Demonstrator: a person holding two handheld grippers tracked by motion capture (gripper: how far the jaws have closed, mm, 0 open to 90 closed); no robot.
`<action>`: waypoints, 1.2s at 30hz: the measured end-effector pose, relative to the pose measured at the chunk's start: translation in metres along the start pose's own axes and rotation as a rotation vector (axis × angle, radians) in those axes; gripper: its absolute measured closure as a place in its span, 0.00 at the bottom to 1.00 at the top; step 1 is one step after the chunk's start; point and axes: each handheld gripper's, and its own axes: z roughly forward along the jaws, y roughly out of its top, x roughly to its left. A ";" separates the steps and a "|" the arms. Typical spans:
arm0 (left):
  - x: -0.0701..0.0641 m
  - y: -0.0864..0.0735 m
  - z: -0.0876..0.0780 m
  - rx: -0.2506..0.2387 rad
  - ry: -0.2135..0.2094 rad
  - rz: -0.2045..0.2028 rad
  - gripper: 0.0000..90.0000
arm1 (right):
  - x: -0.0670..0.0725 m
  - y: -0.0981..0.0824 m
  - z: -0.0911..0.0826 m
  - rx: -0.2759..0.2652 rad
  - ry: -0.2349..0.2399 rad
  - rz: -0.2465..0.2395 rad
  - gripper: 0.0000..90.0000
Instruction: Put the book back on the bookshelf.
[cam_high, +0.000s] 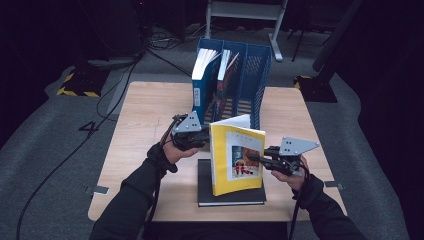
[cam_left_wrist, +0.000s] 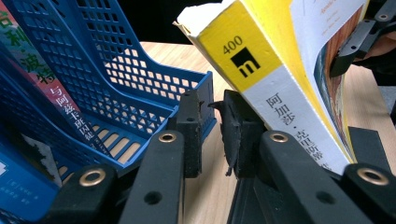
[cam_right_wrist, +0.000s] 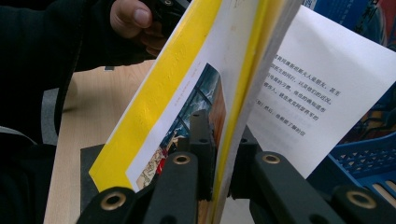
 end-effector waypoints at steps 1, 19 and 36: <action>0.000 0.000 -0.001 -0.001 0.005 0.005 0.83 | 0.002 0.000 -0.001 -0.003 -0.005 -0.008 0.93; -0.038 0.014 -0.022 -0.017 0.005 0.045 0.58 | 0.035 -0.007 -0.025 -0.031 -0.012 -0.108 0.94; -0.066 -0.019 -0.041 0.169 0.030 0.069 0.34 | 0.044 -0.008 -0.030 -0.030 -0.013 -0.138 0.94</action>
